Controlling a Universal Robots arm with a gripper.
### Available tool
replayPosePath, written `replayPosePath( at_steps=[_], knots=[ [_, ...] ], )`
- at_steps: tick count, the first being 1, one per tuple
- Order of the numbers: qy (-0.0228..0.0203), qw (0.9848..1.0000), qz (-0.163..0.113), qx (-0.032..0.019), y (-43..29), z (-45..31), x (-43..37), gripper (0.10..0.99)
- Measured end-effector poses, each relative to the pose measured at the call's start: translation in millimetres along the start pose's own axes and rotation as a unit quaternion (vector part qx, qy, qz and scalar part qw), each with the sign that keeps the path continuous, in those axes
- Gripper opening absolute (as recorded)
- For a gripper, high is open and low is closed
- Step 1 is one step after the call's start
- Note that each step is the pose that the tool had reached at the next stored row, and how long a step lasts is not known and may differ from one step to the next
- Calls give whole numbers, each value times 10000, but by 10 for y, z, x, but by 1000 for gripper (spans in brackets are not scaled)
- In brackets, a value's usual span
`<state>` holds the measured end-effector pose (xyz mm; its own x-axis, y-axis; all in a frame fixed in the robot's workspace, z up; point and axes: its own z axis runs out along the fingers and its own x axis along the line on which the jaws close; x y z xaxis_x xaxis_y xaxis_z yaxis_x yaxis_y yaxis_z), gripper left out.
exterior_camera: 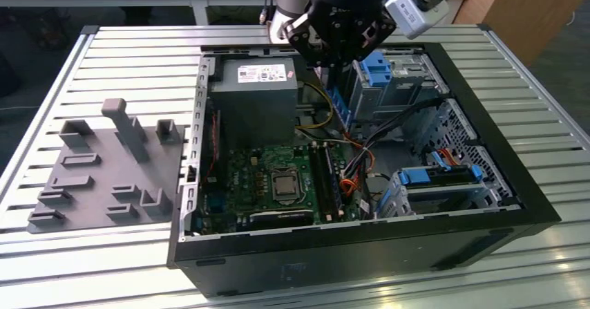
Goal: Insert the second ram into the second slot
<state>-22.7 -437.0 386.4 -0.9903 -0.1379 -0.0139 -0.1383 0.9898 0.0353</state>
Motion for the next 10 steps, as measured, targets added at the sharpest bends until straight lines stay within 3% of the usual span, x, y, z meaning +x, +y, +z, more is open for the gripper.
replayPosePath(
  at_steps=[10],
  knots=[
    [-4, 9999, 115, 1, -2, 31, 1, 133]
  ],
)
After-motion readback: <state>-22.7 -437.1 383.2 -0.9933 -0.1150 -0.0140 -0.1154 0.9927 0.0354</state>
